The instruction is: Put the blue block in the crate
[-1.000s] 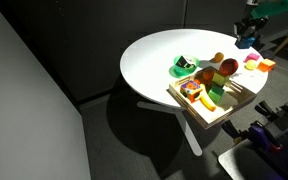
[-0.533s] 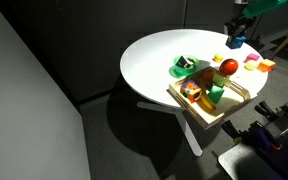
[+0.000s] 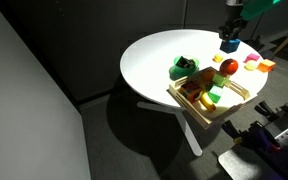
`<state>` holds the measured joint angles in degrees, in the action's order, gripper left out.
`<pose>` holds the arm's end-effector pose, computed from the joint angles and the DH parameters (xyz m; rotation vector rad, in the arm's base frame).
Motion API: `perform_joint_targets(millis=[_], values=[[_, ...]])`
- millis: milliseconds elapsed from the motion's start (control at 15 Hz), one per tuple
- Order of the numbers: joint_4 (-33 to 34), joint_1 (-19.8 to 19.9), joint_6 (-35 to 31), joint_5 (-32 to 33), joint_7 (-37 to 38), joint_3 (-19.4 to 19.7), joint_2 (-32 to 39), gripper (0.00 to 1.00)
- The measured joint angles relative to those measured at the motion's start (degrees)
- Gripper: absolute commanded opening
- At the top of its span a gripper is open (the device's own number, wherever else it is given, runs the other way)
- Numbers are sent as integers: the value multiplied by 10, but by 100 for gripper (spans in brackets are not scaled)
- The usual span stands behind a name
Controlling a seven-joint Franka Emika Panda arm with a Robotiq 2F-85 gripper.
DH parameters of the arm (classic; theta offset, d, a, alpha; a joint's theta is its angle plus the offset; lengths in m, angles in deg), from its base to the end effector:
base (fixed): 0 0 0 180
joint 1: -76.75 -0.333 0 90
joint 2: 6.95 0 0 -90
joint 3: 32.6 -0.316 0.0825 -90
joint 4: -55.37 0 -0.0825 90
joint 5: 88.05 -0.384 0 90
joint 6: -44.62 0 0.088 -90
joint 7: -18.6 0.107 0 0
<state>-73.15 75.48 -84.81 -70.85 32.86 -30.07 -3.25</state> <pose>0.5257 -0.0194 0.3359 2.9058 -0.1071 -0.0324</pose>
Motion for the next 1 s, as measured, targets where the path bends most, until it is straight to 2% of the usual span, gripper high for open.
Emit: perform_joint_targets(millis=[333, 1000], values=[[-30, -4, 18, 0, -41, -26, -37, 28], [-88, -26, 11, 0, -90, -69, -86, 28]])
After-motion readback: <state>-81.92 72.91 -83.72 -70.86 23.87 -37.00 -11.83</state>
